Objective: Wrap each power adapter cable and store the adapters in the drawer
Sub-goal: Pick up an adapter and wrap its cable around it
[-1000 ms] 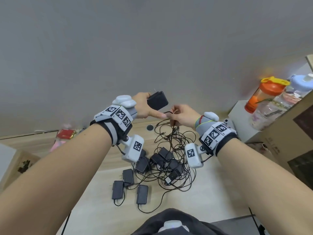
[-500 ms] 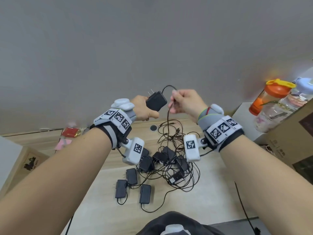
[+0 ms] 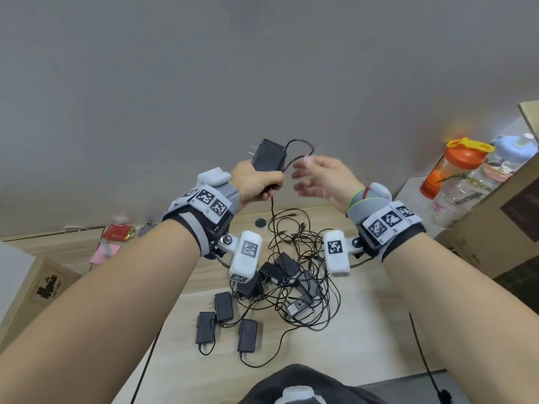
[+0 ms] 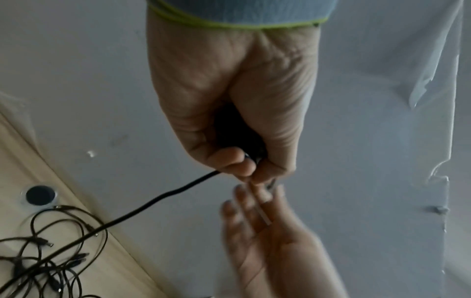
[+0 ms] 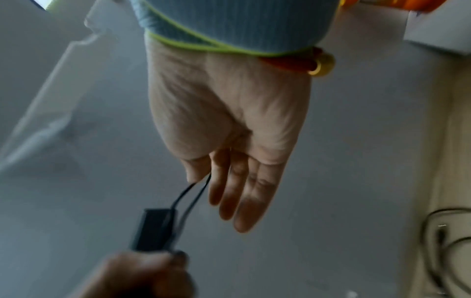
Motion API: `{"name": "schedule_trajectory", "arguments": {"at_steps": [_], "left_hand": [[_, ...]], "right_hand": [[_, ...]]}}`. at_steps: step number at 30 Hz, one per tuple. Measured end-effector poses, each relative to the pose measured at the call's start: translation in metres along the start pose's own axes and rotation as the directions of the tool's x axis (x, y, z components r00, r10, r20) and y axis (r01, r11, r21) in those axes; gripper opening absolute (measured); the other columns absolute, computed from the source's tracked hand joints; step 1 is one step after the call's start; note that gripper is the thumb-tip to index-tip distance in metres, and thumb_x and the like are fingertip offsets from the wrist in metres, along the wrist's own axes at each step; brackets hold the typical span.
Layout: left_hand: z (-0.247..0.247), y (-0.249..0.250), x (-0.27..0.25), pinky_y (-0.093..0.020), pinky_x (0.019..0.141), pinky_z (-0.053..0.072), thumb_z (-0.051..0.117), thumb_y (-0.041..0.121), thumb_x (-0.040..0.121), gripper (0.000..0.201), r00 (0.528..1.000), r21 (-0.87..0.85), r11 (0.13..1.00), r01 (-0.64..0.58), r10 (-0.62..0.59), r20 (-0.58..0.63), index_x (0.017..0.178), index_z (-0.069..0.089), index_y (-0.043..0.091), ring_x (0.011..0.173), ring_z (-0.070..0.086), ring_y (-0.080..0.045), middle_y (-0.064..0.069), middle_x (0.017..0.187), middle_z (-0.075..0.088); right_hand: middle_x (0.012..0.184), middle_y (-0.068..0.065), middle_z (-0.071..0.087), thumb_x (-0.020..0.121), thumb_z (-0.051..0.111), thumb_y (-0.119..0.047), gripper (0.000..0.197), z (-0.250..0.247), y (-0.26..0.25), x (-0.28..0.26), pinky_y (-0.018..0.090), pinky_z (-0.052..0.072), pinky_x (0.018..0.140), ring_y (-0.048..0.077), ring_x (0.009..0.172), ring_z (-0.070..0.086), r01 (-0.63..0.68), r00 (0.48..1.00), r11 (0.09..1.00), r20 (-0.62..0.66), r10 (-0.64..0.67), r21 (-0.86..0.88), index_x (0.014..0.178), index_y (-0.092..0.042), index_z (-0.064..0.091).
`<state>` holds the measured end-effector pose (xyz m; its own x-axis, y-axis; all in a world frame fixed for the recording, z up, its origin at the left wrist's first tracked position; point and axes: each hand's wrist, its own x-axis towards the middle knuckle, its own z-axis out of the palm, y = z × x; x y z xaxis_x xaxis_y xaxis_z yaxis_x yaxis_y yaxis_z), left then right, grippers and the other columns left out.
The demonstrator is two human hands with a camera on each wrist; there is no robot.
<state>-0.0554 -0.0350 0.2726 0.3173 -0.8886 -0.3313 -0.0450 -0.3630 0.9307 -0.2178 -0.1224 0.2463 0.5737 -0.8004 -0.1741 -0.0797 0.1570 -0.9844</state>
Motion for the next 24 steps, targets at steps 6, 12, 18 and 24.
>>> {"name": "schedule_trajectory", "arguments": {"at_steps": [6,12,18,24], "left_hand": [[-0.001,0.014,0.003,-0.018,0.043,0.037,0.068,0.003,0.072,0.019,0.996,0.029,0.998,-0.054,0.056,-0.070,0.063,0.055,0.015,0.046,0.044,-0.012,-0.003,0.058,0.056],[-0.036,0.006,0.013,-0.030,0.053,0.054,0.073,0.029,0.058,0.030,0.967,0.468,0.884,-0.023,0.139,-0.214,0.079,0.058,0.014,0.050,0.062,-0.021,-0.003,0.057,0.067],[-0.053,-0.002,0.011,-0.043,0.072,0.061,0.071,0.050,0.050,0.044,0.971,0.695,0.718,0.042,0.135,-0.197,0.084,0.052,0.030,0.069,0.071,-0.027,-0.002,0.069,0.071],[-0.056,-0.012,0.011,-0.033,0.063,0.058,0.083,0.051,0.065,0.053,0.981,0.646,0.763,-0.009,0.131,-0.140,0.103,0.058,0.023,0.058,0.069,-0.015,0.003,0.069,0.070]], "right_hand": [[0.108,-0.011,0.069,0.098,0.054,-0.044,0.021,0.024,0.058,-0.009,0.026,0.043,0.096,-0.001,0.101,0.061,0.029,0.905,0.817,0.363,0.223,-0.576,0.109,-0.030,0.065],[0.050,-0.008,0.040,0.102,0.050,-0.034,0.035,0.023,0.024,-0.009,0.029,0.044,0.057,0.010,0.045,0.037,0.042,0.982,0.939,0.186,0.024,-0.341,0.073,-0.014,0.057],[0.055,0.001,0.030,0.092,0.065,-0.039,0.034,0.003,-0.035,-0.006,0.020,0.024,0.043,0.016,0.048,0.022,0.203,0.979,0.910,0.082,-0.186,-0.361,0.067,-0.017,0.064],[0.059,-0.006,0.049,0.089,0.066,-0.047,0.037,-0.039,-0.018,0.010,0.020,0.031,0.049,0.002,0.045,0.038,0.066,0.990,0.714,-0.042,-0.132,-0.697,0.075,-0.013,0.070]]}}
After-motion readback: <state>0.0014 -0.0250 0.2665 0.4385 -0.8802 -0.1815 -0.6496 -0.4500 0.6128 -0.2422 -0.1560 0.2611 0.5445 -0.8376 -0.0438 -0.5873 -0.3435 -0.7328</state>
